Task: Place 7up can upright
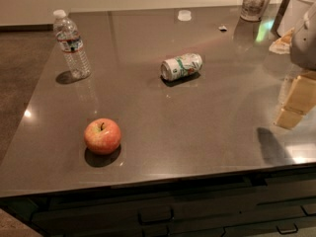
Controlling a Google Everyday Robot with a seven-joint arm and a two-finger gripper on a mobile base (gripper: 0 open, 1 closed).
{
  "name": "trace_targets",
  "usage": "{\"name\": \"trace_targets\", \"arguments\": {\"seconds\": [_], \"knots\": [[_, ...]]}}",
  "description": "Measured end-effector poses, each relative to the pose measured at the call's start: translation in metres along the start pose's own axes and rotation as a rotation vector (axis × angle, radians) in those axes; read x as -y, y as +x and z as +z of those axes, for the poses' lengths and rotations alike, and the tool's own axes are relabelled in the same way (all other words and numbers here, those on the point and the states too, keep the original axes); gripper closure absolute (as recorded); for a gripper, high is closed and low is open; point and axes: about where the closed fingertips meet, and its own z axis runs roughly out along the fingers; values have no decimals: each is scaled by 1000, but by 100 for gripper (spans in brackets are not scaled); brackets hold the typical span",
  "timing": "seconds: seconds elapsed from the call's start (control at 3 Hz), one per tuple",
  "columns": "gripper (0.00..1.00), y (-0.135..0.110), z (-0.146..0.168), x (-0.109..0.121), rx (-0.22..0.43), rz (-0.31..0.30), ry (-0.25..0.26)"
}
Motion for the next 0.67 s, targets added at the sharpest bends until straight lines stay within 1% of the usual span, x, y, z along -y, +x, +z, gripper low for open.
{"name": "trace_targets", "arguments": {"seconds": [0.33, 0.67], "knots": [[0, 0, 0, 0, 0, 0, 0], [0, -3, 0, 8, 1, -27, 16]]}}
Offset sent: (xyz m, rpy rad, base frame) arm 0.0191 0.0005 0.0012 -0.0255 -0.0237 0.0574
